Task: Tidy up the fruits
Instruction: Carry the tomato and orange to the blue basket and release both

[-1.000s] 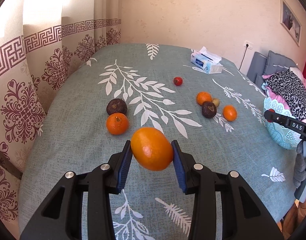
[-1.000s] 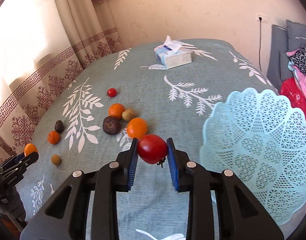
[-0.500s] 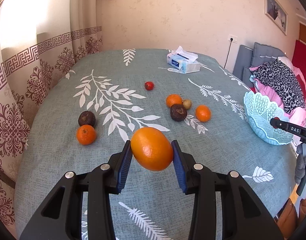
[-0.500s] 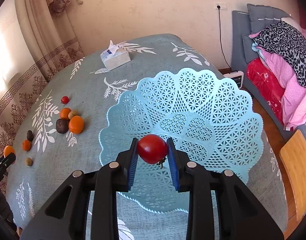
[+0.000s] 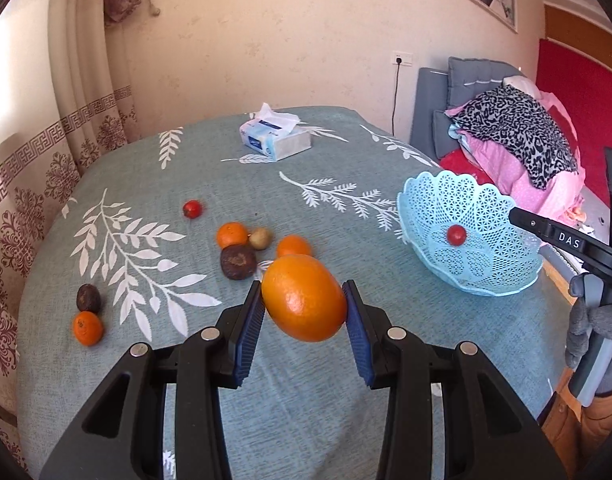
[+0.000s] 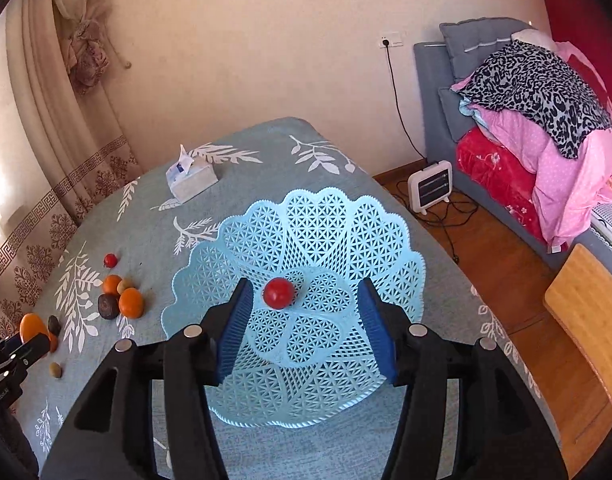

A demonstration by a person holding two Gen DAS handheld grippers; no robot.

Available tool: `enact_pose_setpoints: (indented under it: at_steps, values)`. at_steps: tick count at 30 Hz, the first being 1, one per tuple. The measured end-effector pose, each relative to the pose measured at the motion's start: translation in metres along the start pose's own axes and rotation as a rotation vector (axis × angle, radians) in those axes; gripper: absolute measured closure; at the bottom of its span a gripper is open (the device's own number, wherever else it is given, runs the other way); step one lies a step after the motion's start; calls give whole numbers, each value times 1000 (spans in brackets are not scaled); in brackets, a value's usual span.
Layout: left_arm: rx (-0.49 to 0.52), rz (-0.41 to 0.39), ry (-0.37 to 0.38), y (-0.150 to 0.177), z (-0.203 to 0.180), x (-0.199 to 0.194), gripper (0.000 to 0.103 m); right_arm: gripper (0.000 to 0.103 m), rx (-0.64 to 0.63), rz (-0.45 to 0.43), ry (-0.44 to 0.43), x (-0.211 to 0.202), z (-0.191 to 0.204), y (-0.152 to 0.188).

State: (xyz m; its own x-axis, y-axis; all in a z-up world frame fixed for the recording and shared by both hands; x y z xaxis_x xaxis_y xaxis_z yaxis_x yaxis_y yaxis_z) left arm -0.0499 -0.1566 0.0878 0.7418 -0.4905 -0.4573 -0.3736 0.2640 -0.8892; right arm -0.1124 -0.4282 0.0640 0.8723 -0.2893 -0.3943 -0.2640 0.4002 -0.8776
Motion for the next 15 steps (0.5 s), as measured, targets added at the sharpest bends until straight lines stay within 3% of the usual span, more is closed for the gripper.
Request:
enact_pose_setpoints:
  at_steps: [7,15]
  values:
    - [35,23,123,-14,-54,31,63,42,49,-61,32,-10,-17,-8]
    - [53,78,227,-15,-103,66,63,40,87,-64,36,-11,-29,-6]
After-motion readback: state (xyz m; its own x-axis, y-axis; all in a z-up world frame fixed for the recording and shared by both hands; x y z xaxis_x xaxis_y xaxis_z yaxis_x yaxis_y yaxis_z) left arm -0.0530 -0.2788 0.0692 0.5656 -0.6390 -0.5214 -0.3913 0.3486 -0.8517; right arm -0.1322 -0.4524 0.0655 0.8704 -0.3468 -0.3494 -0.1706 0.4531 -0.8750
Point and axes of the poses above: each gripper's, at about its wrist camera, not at the fingertips, and x roughly the way its jaws point, z to its left, y to its underside, the point moved 2 cm from there along x, roughly the way its jaws point, and after that the axes turned 13 degrees about -z, right-handed, at the moved point
